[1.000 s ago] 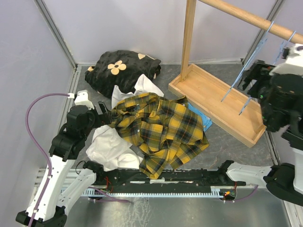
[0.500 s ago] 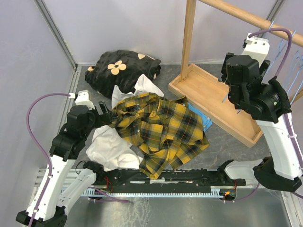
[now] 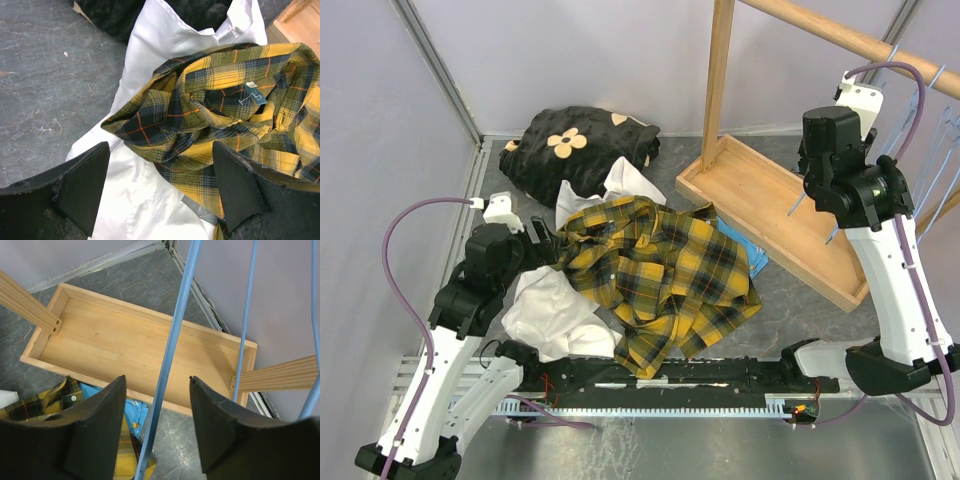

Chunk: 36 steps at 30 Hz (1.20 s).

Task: Place the shirt on the hanger
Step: Pick up the hanger from the clothesline.

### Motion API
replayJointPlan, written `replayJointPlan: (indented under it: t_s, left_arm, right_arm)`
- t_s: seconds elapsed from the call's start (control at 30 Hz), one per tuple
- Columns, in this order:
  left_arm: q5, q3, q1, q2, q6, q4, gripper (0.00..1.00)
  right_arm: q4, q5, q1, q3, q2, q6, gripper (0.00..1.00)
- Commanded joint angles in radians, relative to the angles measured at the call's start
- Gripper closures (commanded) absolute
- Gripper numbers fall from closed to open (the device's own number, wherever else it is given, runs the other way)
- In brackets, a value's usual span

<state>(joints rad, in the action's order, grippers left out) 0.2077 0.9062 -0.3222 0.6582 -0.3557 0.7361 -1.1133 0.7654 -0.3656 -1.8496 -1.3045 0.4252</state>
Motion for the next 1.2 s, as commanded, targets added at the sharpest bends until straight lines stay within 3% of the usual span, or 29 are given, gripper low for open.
replayJointPlan:
  t_s: [0.0,0.17,0.37,0.47,0.67,1.17]
  left_arm:
    - [-0.027,-0.003,-0.001,-0.012,0.043,-0.069,0.12]
    - [-0.027,-0.005,0.000,-0.014,0.043,-0.072,0.15]
    - [-0.016,-0.006,0.000,-0.024,0.041,-0.072,0.15]
    - [-0.017,-0.007,0.000,-0.021,0.040,-0.072,0.15]
    - [-0.019,-0.007,-0.001,-0.021,0.041,-0.073,0.15]
    - [0.001,-0.010,0.000,-0.021,0.037,-0.073,0.15]
  right_arm:
    - [0.097,-0.036,0.035,0.005,0.016,-0.044,0.44]
    - [0.123,-0.038,0.045,-0.005,0.020,-0.079,0.68]
    - [0.111,-0.006,0.045,-0.043,0.035,-0.121,0.84]
    - [0.113,0.006,0.044,-0.065,0.065,-0.133,1.00]
    - [0.123,-0.051,0.045,-0.119,0.109,-0.192,1.00]
    - [0.120,-0.403,0.046,-0.224,0.198,-0.305,1.00]
